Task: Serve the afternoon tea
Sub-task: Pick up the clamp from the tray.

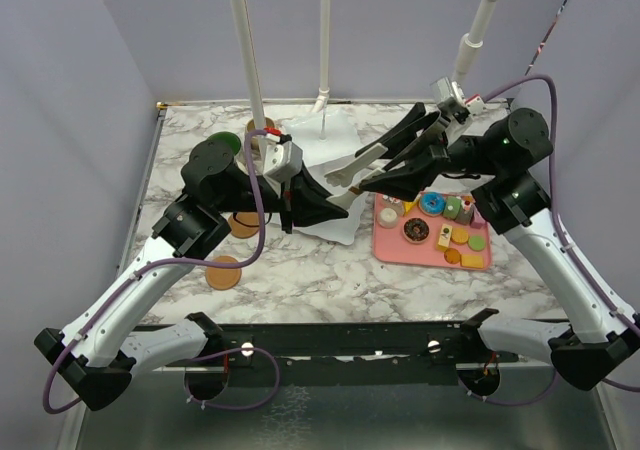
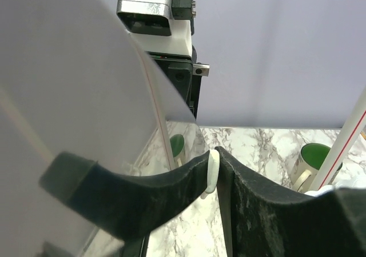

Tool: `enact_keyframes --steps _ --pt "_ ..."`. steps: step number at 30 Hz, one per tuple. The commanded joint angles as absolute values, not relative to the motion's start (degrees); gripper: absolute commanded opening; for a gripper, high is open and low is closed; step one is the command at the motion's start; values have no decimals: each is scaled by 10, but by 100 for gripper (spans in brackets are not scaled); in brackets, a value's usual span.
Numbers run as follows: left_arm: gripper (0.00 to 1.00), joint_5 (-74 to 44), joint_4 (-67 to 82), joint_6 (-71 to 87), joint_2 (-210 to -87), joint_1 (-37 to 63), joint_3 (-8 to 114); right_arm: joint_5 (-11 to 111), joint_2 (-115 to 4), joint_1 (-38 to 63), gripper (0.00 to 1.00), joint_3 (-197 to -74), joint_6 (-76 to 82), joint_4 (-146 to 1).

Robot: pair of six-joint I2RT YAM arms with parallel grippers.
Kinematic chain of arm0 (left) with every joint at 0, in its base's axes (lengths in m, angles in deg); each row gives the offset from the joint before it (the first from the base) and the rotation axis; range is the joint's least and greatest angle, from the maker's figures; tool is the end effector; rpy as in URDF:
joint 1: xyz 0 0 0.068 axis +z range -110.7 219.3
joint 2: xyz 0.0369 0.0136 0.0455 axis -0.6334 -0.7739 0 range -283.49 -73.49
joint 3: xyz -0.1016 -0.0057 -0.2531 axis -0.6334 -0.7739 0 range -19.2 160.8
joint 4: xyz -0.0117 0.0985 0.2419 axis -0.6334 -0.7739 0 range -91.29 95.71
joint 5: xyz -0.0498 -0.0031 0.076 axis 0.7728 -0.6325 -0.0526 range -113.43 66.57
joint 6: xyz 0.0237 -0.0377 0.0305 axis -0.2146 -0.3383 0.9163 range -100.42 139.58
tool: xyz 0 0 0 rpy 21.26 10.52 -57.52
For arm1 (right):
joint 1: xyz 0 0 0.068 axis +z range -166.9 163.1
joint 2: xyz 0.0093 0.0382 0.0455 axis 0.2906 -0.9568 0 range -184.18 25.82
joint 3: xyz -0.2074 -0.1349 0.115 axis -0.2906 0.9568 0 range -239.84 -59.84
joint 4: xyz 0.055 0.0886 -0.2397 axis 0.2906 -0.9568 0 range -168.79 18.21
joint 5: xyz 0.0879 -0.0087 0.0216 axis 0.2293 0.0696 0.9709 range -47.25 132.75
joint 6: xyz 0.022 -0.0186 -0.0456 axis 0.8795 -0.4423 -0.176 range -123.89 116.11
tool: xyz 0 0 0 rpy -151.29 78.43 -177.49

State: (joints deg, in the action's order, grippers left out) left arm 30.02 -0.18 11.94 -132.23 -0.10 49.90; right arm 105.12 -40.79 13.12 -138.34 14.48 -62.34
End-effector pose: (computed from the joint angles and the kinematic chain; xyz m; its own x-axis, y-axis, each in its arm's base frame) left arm 0.1426 -0.1542 0.4496 -0.0727 -0.0427 -0.9964 0.9960 -0.0543 -0.0703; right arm 0.1807 0.1408 0.4980 0.0008 0.1694 -0.9856 -0.9976 -0.0681 -0.0125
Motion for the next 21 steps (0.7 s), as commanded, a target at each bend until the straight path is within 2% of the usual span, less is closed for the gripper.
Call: enact_keyframes --steps 1,3,4,6,8,11,12,21 --pt "13 279 -14 136 -1314 -2 521 993 -384 131 57 -1361 133 -606" --pt "19 261 -21 143 -1314 -2 525 973 -373 131 57 -1346 127 -604" --pt "26 250 -25 148 -1313 -2 528 964 -368 131 57 -1338 122 -603" --pt "46 231 -32 154 -1311 -3 533 946 -354 131 57 -1320 111 -603" --pt "61 221 -38 157 -1308 -2 536 925 -340 131 57 -1303 100 -602" --pt "93 214 -48 160 -1305 -2 537 889 -321 131 58 -1280 87 -604" --pt "98 210 -54 164 -1304 -2 538 875 -314 131 58 -1272 83 -604" --pt "99 83 -113 219 -1281 -3 566 689 -242 130 61 -1162 22 -645"
